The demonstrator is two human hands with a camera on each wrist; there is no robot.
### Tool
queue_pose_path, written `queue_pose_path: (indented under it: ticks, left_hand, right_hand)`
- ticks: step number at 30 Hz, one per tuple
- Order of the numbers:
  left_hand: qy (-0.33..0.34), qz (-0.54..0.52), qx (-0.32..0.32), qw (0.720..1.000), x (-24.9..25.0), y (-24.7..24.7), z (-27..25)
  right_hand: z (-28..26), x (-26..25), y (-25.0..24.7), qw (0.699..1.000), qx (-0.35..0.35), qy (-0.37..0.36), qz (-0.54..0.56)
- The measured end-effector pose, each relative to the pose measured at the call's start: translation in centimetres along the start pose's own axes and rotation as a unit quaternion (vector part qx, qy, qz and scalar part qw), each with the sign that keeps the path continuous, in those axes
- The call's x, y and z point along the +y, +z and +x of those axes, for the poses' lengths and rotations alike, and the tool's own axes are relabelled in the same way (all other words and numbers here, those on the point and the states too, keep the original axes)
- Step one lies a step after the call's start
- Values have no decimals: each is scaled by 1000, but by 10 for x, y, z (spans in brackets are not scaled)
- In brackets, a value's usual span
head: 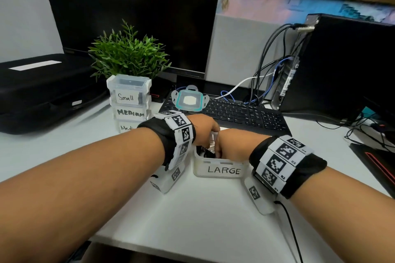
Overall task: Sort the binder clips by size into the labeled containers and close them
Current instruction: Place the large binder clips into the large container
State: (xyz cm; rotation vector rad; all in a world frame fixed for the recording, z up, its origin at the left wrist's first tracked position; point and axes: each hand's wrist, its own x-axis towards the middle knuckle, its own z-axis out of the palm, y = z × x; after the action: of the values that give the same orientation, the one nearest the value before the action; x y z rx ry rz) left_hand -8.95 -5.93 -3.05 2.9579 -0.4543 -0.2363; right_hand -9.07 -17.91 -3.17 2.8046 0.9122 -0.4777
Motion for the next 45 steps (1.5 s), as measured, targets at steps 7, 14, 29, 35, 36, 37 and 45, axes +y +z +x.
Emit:
queue_pose_path:
  ticks: [7,14,29,35,36,37,45]
  left_hand:
    - [-5,16,-15,1000,0,2,3]
    - [2,25,-30,999,4,-2,2]
    - [-18,-280,-118,952,-1,-16,-13]
    - [7,-58,-69,996,4,-10,-18]
    - [4,-28,-44,999,6,-7,-17]
    - [2,-12,-21,1000,8,-3,-15]
    - [-23,14,22,999,9,5,-12]
  right_hand:
    - [-15,13,-11,992,3,-56,112]
    - [-21,15,-8,992,104,-60,48]
    - [-20,7,-2,985,168,-39,21]
    - [-19,4,-3,985,166,-23,37]
    - [-18,5,-3,985,165,-20,43]
    - [-18,5,-3,985,164,-19,50]
    - [-21,35,-4,962,245,37,115]
